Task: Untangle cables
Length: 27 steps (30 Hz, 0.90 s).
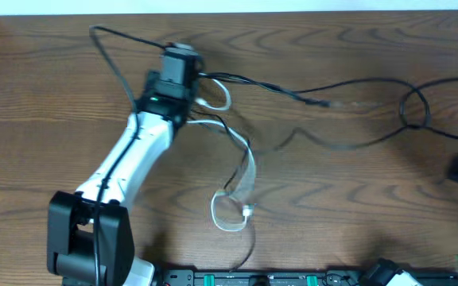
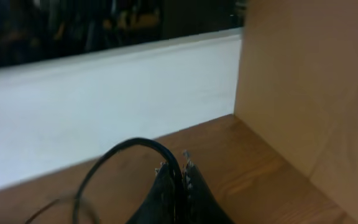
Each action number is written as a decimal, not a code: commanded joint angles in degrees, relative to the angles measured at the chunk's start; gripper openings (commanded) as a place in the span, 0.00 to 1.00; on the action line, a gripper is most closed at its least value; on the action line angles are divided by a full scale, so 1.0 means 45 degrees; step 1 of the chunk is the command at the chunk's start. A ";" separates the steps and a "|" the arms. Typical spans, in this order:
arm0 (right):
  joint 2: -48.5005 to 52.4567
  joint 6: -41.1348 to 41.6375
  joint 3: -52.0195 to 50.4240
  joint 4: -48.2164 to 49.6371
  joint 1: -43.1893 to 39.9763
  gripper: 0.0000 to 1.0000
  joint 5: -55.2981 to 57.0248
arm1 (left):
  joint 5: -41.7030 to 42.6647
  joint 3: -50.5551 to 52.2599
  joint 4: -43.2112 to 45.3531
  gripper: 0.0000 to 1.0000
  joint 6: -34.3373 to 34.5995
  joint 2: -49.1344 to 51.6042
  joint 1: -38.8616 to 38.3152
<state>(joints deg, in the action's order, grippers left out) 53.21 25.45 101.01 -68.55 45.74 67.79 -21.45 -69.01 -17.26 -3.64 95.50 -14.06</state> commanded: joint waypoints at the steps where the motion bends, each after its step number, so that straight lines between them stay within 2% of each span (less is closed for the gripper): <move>1: -0.0151 0.0486 0.0219 0.0053 -0.0194 0.01 -0.0330 | 0.0068 -0.0049 -0.0151 0.65 0.0636 -0.0063 0.0345; 4: 0.0141 0.0753 0.0097 0.0049 -0.0194 0.01 -0.2259 | 0.1705 -0.0049 -0.0058 0.65 0.0627 -0.0510 0.0223; 7: 0.0937 0.0908 -0.0199 0.0019 -0.0194 0.01 -0.2997 | 0.3133 -0.0053 0.0306 0.66 0.0578 -0.1438 -0.0126; 11: 0.2263 0.0918 -0.0554 -0.0277 -0.0447 0.01 -0.2312 | 0.3342 -0.0053 0.0782 0.74 0.0398 -0.3055 -0.0685; 17: 0.4896 0.1059 -0.0665 -0.0884 -0.1525 0.03 -0.2997 | 0.3347 -0.0073 0.0767 0.75 0.0155 -0.6096 -0.1239; 19: 0.5688 0.1054 -0.0665 -0.0991 -0.1758 0.19 -0.3929 | 0.3575 -0.0073 0.0525 0.75 0.0155 -0.6921 -0.1341; 22: 0.6781 0.1044 -0.0665 -0.1015 -0.1928 0.25 -0.5581 | 0.4653 -0.0073 -0.0073 0.75 0.0155 -0.7480 -0.1345; 24: 0.7354 0.0835 -0.0665 -0.1005 -0.1928 0.34 -0.6475 | 0.5027 -0.0068 -0.0539 0.75 0.0160 -0.7490 -0.1345; 27: 0.8165 -0.0811 -0.0665 -0.1005 -0.1851 0.49 -0.8495 | 0.5017 -0.0068 -0.1243 0.75 0.0160 -0.7019 -0.1345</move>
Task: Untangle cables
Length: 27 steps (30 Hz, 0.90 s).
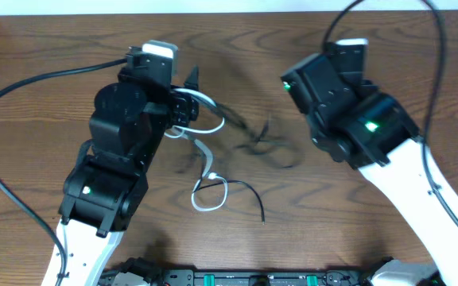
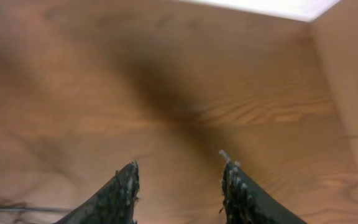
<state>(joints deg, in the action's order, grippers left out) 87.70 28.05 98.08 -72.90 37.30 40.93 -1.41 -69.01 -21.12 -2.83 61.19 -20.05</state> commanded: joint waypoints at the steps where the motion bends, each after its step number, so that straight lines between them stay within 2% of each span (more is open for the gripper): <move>1: 0.0699 -0.2025 -0.0015 -0.0039 0.0049 0.55 -0.3186 | 0.0588 -0.0068 -0.0544 0.79 -0.0019 0.0831 -0.0019; 3: 0.0981 -0.2871 -0.0015 -0.0044 0.0092 0.63 -0.4099 | 0.1049 -0.0068 -0.0816 0.88 -0.0029 0.1423 -0.0015; 6: 0.1078 -0.2992 -0.0015 -0.0024 0.0185 0.65 -0.4473 | 0.1613 -0.0068 -0.1073 0.98 -0.0131 0.2555 -0.0019; 10: 0.0782 -0.3016 -0.0015 0.0029 0.0330 0.70 -0.4464 | 0.1744 -0.0068 -0.1010 1.00 -0.0952 0.4590 -0.0015; 13: 0.0612 -0.3016 -0.0015 0.0015 0.0330 0.72 -0.4469 | 0.1899 -0.0073 -0.0505 1.00 -0.0933 0.6290 -0.0019; 15: 0.0588 -0.3016 -0.0015 0.0000 0.0330 0.73 -0.4469 | 0.3225 -0.0073 -0.0471 0.98 -0.0933 0.7349 -0.0097; 17: 0.0588 -0.3011 -0.0015 -0.0083 0.0330 0.73 -0.4469 | 0.5629 -0.0073 -0.0937 0.98 -0.0967 0.8000 -0.0219; 19: 0.0588 -0.3016 -0.0015 -0.0194 0.0330 0.77 -0.4469 | 0.7674 -0.0073 -0.1933 0.99 -0.1234 0.8296 -0.0364; 23: 0.0588 -0.3162 -0.0015 -0.0223 0.0306 0.85 -0.4410 | 0.7980 -0.0117 -0.4692 0.97 -0.1457 0.7922 -0.0505; 25: 0.0588 -0.3356 -0.0015 -0.0151 0.0306 0.90 -0.4415 | 0.7995 -0.0374 -0.6635 0.98 -0.2574 0.7388 -0.0413; 27: 0.0588 -0.3356 -0.0015 -0.0039 0.0306 0.93 -0.4420 | 0.7985 -0.0801 -0.8655 0.98 -0.4347 0.6635 -0.0282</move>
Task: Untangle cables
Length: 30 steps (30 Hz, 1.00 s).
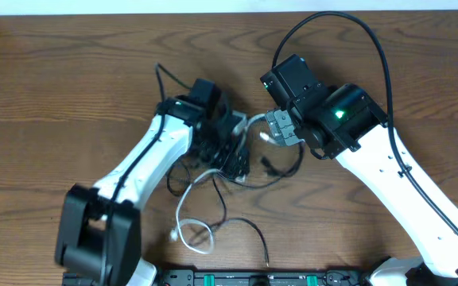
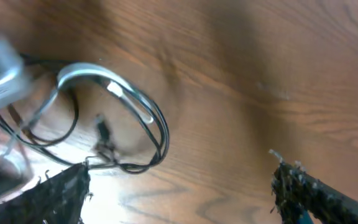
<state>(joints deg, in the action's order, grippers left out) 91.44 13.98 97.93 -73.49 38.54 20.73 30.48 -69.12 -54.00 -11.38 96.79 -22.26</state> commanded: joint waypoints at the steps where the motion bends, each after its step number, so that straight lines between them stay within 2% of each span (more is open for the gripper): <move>1: -0.0238 -0.0228 0.0019 0.0155 0.0029 0.93 0.0068 | 0.0860 -0.0957 -0.1977 0.98 -0.3225 -0.1666 0.0248; 4: -0.0219 -0.0209 0.0015 0.0325 0.0029 0.94 -0.0092 | 0.0058 -0.1214 -0.1749 0.98 -0.3439 -0.2958 0.0495; 7: -0.0165 -0.0107 -0.0136 0.0432 0.0029 0.99 -0.0729 | -0.1593 -0.1219 0.0291 0.98 -0.1909 -0.4367 0.0787; 9: -0.0073 0.0243 -0.0466 0.0602 0.0029 0.99 -0.1093 | -0.2934 -0.1219 0.1821 0.98 -0.1030 -0.5081 0.0923; 14: -0.0010 0.1418 -0.1880 0.1462 0.0253 0.96 -0.1180 | -0.5503 -0.1219 0.4255 0.98 -0.0146 -0.5897 0.1015; 18: -0.0010 0.2035 -0.2807 0.2030 0.0918 0.96 -0.2079 | -0.5795 -0.1214 0.4376 0.98 -0.0151 -0.5935 0.1015; 25: -0.0010 0.3585 -0.4857 0.2705 0.2599 0.96 -0.1957 | -0.5790 -0.1190 0.3910 0.98 -0.0151 -0.5911 0.1015; 30: -0.0010 0.3847 -0.5804 0.3745 0.3672 0.95 -0.1933 | -0.5790 -0.1185 0.3672 0.98 -0.0155 -0.5887 0.1015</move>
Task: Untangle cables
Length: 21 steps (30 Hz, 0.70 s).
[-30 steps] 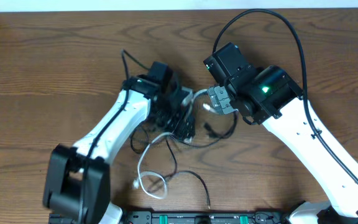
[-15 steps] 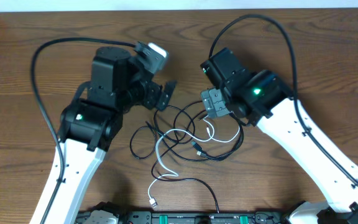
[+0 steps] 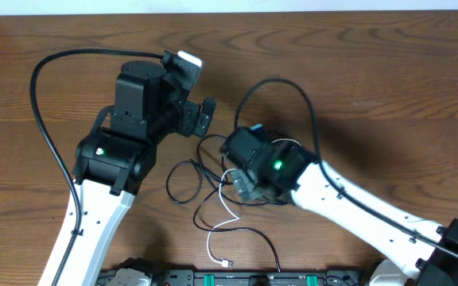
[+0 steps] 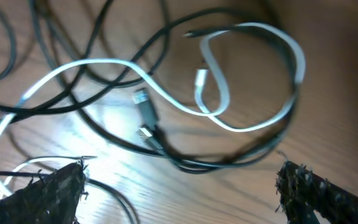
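A tangle of thin black cables and a white cable lies mid-table. The white cable's plug end trails toward the front edge. My right gripper hangs low over the tangle's right side. In the wrist view the right gripper stands wide open, its fingertips far apart over bare wood. A white cable loop and two small plugs lie just ahead of it. My left gripper hovers behind the tangle; its jaws are unclear from above.
The left arm's thick black supply cable arcs over the table's back left. The right arm's own supply cable loops behind its wrist. The table's back edge meets a white wall.
The left gripper has left the tangle and now sits further back. The right gripper has moved forward and left, low over the tangle. The white cable's end lies nearer the front.
First the left gripper was far back with cables stretched across the table, and the right gripper was shut on a black cable at the right edge. Then the right was open and the cables bunched mid-table. Both grippers met at the tangle; now only the right is there.
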Each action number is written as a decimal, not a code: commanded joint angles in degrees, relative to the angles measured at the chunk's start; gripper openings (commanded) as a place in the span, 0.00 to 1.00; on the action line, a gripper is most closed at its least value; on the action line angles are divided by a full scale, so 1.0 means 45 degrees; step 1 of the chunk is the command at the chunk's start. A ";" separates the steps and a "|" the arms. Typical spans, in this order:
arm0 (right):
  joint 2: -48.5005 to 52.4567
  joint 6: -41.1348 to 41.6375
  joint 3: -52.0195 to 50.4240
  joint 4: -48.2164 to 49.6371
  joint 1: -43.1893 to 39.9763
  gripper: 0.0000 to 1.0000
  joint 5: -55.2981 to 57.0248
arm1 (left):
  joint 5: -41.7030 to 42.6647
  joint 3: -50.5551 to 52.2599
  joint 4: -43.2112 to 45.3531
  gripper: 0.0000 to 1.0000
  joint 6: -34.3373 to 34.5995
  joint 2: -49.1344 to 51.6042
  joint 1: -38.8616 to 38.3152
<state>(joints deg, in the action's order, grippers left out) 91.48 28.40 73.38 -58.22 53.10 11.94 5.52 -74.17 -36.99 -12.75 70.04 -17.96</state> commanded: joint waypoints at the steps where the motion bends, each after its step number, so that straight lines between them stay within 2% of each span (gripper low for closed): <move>1: -0.0015 0.0733 -0.0554 0.0607 0.0607 0.95 0.0019 | -0.0243 -0.0049 -0.0121 0.98 0.0151 0.0058 0.0058; 4: -0.0015 0.1132 -0.1311 0.1438 0.1025 0.94 0.0029 | -0.0243 -0.0034 -0.0141 0.98 0.0146 0.0068 0.0058; 7: -0.0015 0.2837 -0.2069 0.1875 0.1137 0.88 0.0078 | -0.0243 -0.0034 -0.0151 0.98 0.0146 0.0068 0.0058; 9: -0.0015 0.3949 -0.2516 0.1855 0.1107 0.88 0.0719 | -0.0243 -0.0034 -0.0151 0.98 0.0146 0.0068 0.0058; 11: -0.0015 0.4313 -0.2866 0.1851 0.1025 0.90 0.1593 | -0.0243 -0.0034 -0.0151 0.98 0.0151 0.0068 0.0058; 15: -0.0015 0.4041 -0.3254 0.1982 0.0588 0.86 0.2832 | -0.0238 -0.0034 -0.0151 0.98 0.0151 0.0068 0.0058; 18: -0.0015 0.3060 -0.3317 0.2550 0.0141 0.85 0.2875 | -0.0238 -0.0034 -0.0151 0.98 0.0155 0.0068 0.0058; 21: 0.0053 0.2579 -0.3361 0.3439 -0.0219 0.79 0.2885 | -0.0238 -0.0034 -0.0165 0.98 0.0209 0.0068 0.0058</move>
<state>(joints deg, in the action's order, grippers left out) 91.48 42.61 58.65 -44.91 53.58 21.89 5.37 -74.17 -37.50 -12.21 70.08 -17.93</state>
